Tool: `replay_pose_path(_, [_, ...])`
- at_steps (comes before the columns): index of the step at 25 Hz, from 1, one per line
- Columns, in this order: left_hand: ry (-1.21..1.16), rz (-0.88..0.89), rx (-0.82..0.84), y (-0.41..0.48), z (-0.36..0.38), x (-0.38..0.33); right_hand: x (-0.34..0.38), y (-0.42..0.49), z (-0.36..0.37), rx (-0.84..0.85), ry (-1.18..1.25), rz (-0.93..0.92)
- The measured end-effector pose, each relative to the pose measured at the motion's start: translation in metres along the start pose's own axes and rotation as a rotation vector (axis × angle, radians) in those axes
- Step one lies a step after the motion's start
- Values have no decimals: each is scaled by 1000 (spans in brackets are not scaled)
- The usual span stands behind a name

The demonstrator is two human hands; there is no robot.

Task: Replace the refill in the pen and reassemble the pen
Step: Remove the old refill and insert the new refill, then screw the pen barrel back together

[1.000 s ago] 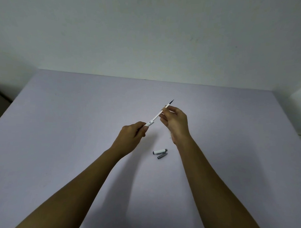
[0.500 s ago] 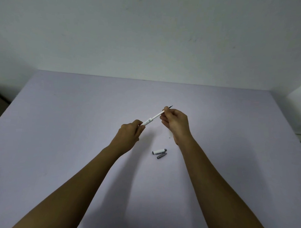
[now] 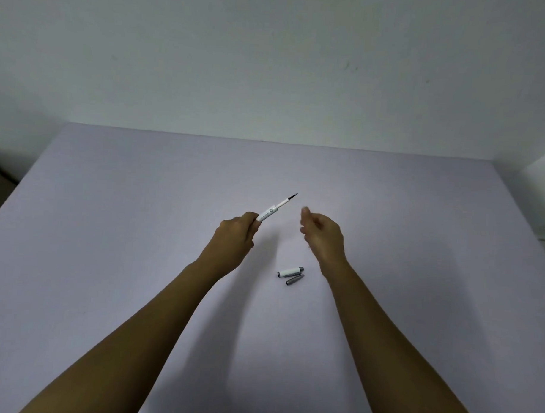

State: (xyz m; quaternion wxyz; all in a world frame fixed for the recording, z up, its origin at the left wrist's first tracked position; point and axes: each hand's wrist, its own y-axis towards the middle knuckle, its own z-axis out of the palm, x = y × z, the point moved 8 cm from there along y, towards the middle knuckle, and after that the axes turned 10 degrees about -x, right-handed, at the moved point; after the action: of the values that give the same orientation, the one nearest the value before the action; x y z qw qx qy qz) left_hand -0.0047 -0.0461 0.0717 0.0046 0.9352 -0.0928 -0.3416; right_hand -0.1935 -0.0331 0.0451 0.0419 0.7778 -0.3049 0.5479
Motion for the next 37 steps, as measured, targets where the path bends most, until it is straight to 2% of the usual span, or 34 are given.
replay_pose_path(2, [-11, -7, -8, 0, 0, 1, -37, -7, -11, -159, -169, -31])
replay_pose_path(4, [-10, -9, 3, -2, 3, 4, -79, -25, -7, -207, -252, 12])
replay_pose_path(8, [7, -6, 29, -6, 9, 8, -120, -39, 9, -203, -267, 120])
replay_pose_path(17, [2, -57, 44, -14, 10, 21, -134, -23, 18, -186, -351, 149])
replay_pose_path(23, [13, -32, 61, -15, 14, 16, -143, -23, 5, -156, -369, 238])
replay_pose_path(26, [13, -9, 48, -12, 11, 12, -113, -14, -9, -179, -210, 194])
replay_pose_path(31, [31, 6, 68, -14, 10, 9, -46, -3, -19, -132, 457, 160])
replay_pose_path(37, [58, 29, 90, -23, 10, 5, -12, -9, -16, -72, 681, 153])
